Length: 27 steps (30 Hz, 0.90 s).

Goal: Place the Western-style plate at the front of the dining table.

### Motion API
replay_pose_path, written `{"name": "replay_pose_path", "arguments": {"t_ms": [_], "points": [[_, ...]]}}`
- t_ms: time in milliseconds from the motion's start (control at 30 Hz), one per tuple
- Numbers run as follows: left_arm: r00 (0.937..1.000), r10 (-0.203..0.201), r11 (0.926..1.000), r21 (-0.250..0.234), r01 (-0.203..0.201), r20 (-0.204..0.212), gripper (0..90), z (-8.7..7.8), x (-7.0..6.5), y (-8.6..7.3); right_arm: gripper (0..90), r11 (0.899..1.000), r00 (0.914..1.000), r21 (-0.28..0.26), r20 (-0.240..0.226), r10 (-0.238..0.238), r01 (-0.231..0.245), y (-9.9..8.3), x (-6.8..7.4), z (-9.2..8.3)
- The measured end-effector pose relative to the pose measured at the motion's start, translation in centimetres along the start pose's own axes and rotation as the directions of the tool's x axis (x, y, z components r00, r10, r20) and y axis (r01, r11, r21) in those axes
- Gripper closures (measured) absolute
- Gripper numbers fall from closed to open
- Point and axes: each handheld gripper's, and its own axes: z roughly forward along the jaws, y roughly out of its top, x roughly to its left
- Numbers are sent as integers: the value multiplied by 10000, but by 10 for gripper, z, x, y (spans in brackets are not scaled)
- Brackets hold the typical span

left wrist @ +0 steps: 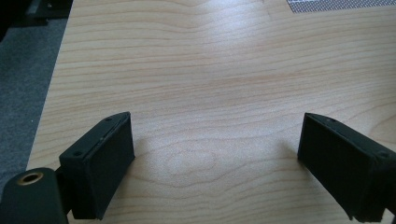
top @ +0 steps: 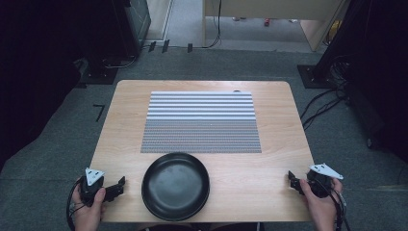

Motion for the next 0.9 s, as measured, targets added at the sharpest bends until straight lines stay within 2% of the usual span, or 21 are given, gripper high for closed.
{"name": "replay_pose_path", "arguments": {"t_ms": [233, 400, 467, 600, 700, 900], "points": [[10000, -15, 9999, 108, 14, 23, 107, -1, 1, 0, 129, 10000, 9999, 2, 92, 77, -77, 0, 1, 0], [9993, -346, 9994, 90, 347, -145, 106, -3, 4, 1, 135, 9989, 9989, -73, -70, 458, -458, 0, 1, -2], [9987, -482, 9988, -23, 482, -176, 106, -4, 5, 1, 136, 9981, 9984, -254, -98, 565, -568, 3, 1, -4], [9987, -492, 9986, -189, 490, -103, 107, -11, 2, 3, 137, 9957, 9980, -699, 153, 613, -601, 8, 4, -12], [9988, -489, 9983, -330, 487, -52, 107, -15, -1, 4, 137, 9949, 9979, -799, 168, 628, -613, 10, 7, -15], [9994, -308, 9975, -631, 318, 163, 107, -25, -10, 9, 138, 9914, 9976, -1113, -139, 683, -694, 14, 17, -24]]}}
